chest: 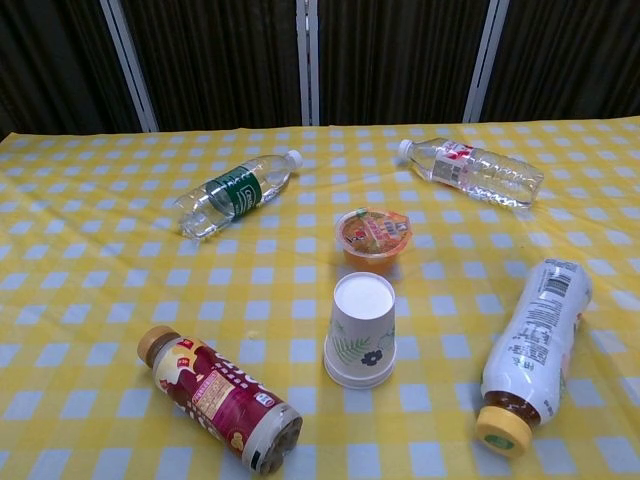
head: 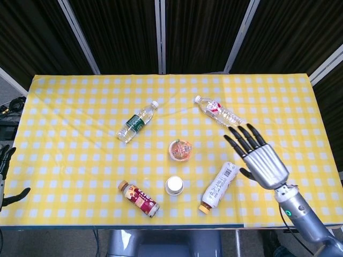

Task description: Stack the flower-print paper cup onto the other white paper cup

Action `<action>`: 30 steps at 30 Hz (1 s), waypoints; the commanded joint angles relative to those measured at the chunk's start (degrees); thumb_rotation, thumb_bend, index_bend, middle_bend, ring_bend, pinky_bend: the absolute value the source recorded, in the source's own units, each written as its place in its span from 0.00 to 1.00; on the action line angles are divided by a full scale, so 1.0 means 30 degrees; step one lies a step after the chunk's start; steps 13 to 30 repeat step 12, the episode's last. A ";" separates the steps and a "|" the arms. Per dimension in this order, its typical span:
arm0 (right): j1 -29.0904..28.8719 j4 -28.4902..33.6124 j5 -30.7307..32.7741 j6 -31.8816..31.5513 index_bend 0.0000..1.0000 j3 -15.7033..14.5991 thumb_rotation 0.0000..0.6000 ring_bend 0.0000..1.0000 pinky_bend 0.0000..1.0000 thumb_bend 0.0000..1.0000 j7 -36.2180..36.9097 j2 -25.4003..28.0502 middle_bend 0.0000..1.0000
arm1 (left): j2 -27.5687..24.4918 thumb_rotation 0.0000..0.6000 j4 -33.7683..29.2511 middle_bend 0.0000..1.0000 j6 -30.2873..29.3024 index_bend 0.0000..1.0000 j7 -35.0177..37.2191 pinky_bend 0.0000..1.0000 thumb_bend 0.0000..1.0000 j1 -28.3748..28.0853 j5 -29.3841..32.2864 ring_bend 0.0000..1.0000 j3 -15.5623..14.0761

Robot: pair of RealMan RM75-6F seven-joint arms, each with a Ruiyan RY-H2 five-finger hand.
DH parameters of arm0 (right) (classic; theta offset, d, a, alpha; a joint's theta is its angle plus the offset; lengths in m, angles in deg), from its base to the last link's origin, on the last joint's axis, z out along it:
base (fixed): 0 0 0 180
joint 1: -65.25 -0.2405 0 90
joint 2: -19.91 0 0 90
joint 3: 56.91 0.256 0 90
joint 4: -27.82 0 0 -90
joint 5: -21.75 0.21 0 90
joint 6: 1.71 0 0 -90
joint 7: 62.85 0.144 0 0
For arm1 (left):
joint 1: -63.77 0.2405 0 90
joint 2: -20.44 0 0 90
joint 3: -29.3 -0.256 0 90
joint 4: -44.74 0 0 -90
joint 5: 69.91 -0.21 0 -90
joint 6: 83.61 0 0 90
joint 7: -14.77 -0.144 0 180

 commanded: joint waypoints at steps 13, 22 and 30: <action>0.3777 -0.3580 0.1375 -0.2498 0.00 -0.0646 1.00 0.00 0.00 0.00 -0.0436 -0.2392 0.00 | 0.0143 1.00 0.1683 0.00 -0.0515 0.00 0.2528 0.00 0.00 0.0160 -0.1419 0.00 -0.0102; 0.3777 -0.3580 0.1375 -0.2498 0.00 -0.0646 1.00 0.00 0.00 0.00 -0.0436 -0.2392 0.00 | 0.0143 1.00 0.1683 0.00 -0.0515 0.00 0.2528 0.00 0.00 0.0160 -0.1419 0.00 -0.0102; 0.3777 -0.3580 0.1375 -0.2498 0.00 -0.0646 1.00 0.00 0.00 0.00 -0.0436 -0.2392 0.00 | 0.0143 1.00 0.1683 0.00 -0.0515 0.00 0.2528 0.00 0.00 0.0160 -0.1419 0.00 -0.0102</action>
